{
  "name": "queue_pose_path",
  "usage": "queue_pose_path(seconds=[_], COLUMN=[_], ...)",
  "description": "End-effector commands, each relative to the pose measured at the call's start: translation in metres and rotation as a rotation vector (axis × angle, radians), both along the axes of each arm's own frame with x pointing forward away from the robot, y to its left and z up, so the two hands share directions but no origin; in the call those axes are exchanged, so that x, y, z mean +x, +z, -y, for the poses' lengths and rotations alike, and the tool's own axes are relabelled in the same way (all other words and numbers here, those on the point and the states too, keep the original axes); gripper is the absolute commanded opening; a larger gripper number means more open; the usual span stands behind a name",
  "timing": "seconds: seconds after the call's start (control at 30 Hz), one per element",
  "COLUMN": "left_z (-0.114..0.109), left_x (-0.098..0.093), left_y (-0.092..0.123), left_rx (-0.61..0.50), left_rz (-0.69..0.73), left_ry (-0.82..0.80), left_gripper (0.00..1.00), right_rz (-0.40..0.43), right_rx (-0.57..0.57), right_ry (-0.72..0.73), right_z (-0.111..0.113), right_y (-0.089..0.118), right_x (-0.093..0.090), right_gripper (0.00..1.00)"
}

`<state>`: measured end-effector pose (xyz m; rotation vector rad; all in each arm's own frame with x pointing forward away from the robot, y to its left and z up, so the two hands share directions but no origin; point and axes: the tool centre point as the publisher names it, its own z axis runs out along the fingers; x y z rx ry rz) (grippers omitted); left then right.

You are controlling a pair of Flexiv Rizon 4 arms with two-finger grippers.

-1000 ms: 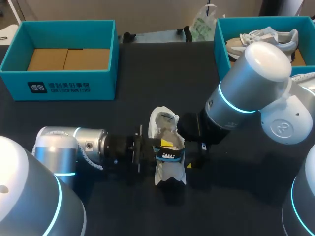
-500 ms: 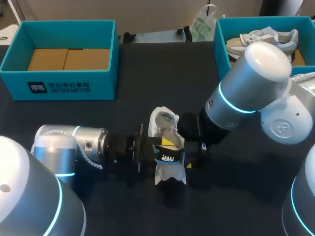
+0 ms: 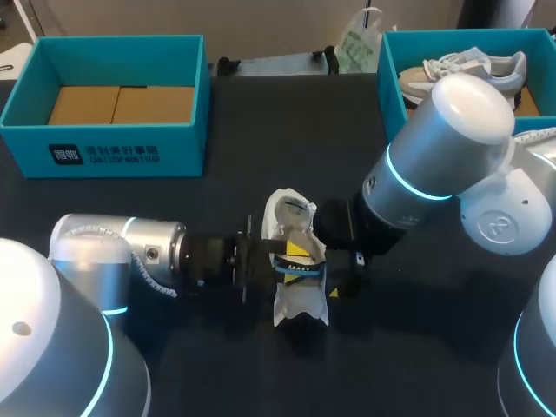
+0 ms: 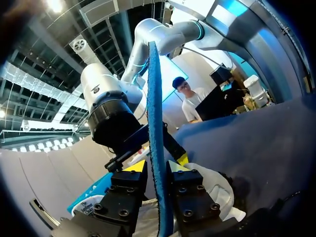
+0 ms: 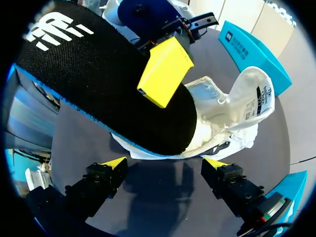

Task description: Take the shoe out of the shoebox, open the shoe tongue, remove and reinsert the insole, then place the shoe into the shoebox

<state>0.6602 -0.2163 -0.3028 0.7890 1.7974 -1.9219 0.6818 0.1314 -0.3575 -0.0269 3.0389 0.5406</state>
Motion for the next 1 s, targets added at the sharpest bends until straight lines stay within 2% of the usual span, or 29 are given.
queue_pose_path(seconds=[0.03,0.87,0.93,1.0], left_z=[-0.0025,0.0030,0.0029,0.0026], left_x=[-0.0052,-0.0107,-0.0107,-0.0114], left_y=[0.0063,0.0101,0.0102,0.0100], left_rx=[0.023,0.093,0.095,0.096], left_rz=[0.009,0.029,0.031,0.038], left_ry=[0.014,0.029,0.031,0.031], left_gripper=[0.25,0.21,0.19,0.00], right_rz=[0.002,0.002,0.002,0.002], right_rx=[0.001,0.001,0.001,0.001], right_ry=[0.000,0.000,0.000,0.000], right_z=[0.0000,0.0000,0.0000,0.0000], right_y=[-0.0008,-0.0008,-0.0008,-0.0008], right_x=[-0.0009,-0.0009,-0.0009,-0.0009], right_gripper=[1.00,1.00,1.00,1.00])
